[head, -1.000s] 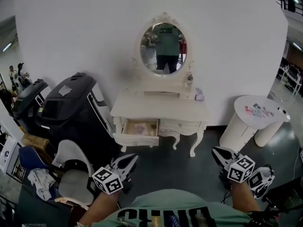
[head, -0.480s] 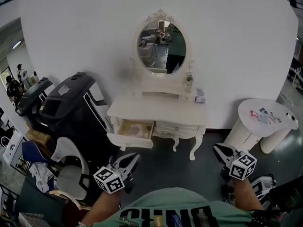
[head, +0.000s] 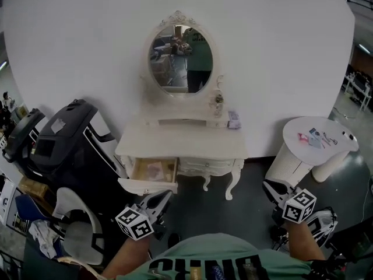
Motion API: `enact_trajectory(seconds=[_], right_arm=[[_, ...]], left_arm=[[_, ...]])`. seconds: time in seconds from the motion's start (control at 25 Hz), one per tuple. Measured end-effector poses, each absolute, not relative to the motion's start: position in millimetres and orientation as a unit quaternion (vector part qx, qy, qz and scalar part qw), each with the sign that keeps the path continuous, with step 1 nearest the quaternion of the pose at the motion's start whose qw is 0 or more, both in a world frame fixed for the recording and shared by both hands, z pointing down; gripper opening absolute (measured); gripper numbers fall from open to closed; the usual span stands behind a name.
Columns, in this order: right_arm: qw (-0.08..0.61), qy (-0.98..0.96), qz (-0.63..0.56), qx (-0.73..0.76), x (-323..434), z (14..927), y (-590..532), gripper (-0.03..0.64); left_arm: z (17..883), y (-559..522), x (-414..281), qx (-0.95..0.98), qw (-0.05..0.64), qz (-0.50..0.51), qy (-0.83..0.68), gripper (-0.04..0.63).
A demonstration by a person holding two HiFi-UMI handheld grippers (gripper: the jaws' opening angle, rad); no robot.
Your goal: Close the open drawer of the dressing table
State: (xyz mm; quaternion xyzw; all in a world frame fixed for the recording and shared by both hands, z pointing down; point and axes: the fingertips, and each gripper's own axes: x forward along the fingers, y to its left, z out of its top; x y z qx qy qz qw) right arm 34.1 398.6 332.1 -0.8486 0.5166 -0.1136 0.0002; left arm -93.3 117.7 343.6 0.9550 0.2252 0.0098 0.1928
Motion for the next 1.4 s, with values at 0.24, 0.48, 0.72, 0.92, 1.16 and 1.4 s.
enact_trajectory(seconds=[0.24,0.48,0.72,0.92,1.16,1.4], right_arm=[[0.006,0.480,-0.112,-0.870,63.6,321.7,347.7,0.011],[-0.001,0.467,-0.100,-0.879,95.1,304.5,274.3,0.011],[-0.001,0.461,-0.112,-0.880,122.3,311.9,208.0,0.011],[-0.010,0.479,-0.124,-0.869,148.3,320.1,163.0,0.011],[-0.001,0.505,-0.132,-0.853,182.6,330.1,141.4,0.011],[-0.017,0.576,-0.136,-0.806,241.1,347.6,129.8,0.011]], left_arm=[[334.1,63.1,-36.4,0.942,0.192,0.007,0.274,0.008],[317.3,-9.1,9.2,0.936,0.182,0.000,0.302,0.008],[326.4,-71.9,40.1,0.931,0.190,0.013,0.311,0.008],[333.0,-107.5,62.8,0.934,0.192,0.013,0.302,0.008],[351.8,-128.8,70.7,0.943,0.202,0.026,0.262,0.008],[356.7,-117.9,99.1,0.963,0.192,0.019,0.189,0.008]])
